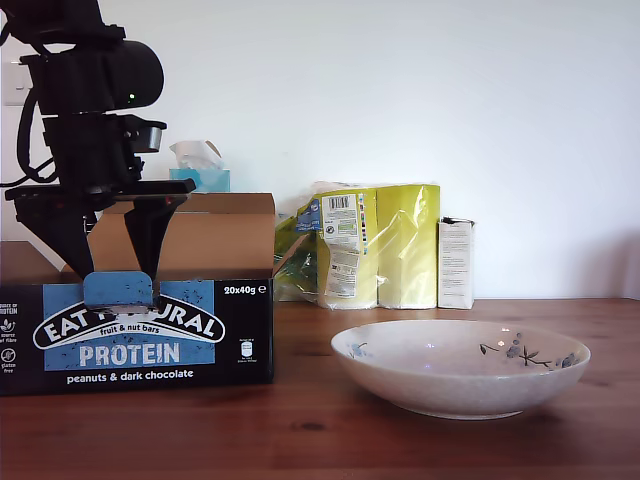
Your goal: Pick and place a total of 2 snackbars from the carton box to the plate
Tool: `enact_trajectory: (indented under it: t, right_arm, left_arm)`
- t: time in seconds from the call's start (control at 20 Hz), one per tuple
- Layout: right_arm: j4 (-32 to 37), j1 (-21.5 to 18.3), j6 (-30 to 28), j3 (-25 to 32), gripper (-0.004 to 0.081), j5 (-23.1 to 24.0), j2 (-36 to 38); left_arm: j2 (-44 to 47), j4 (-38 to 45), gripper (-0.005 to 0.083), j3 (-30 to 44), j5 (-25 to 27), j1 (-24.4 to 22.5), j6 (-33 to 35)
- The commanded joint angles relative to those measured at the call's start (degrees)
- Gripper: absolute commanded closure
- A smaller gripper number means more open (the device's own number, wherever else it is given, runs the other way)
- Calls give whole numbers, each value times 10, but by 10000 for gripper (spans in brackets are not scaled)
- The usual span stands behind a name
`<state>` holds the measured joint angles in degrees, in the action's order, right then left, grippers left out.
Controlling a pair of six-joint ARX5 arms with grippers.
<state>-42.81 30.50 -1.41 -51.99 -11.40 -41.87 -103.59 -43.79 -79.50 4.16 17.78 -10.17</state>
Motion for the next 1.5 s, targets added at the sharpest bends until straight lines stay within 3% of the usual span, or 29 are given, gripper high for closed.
enact_trajectory:
  t: [0.0, 0.3, 0.55, 0.85, 1.05, 1.45]
  right_arm:
    - [6, 2, -3, -4, 783, 0, 0]
    - [6, 2, -6, -4, 783, 0, 0]
    - [15, 2, -6, -4, 783, 0, 0]
    - [19, 2, -6, -4, 783, 0, 0]
    - [19, 2, -6, -4, 783, 0, 0]
    - [19, 2, -7, -4, 783, 0, 0]
  left_arm:
    - [-20, -5, 263, 2, 0, -5, -4]
    - [-35, 1, 264, 2, -6, -5, -4]
    - [-41, -3, 356, 2, -9, -5, -4]
    - [-51, -11, 371, 2, -8, -5, -3]
    - [-52, -9, 550, 0, -7, -5, 6]
    - [-47, -109, 578, -94, -9, -3, 44]
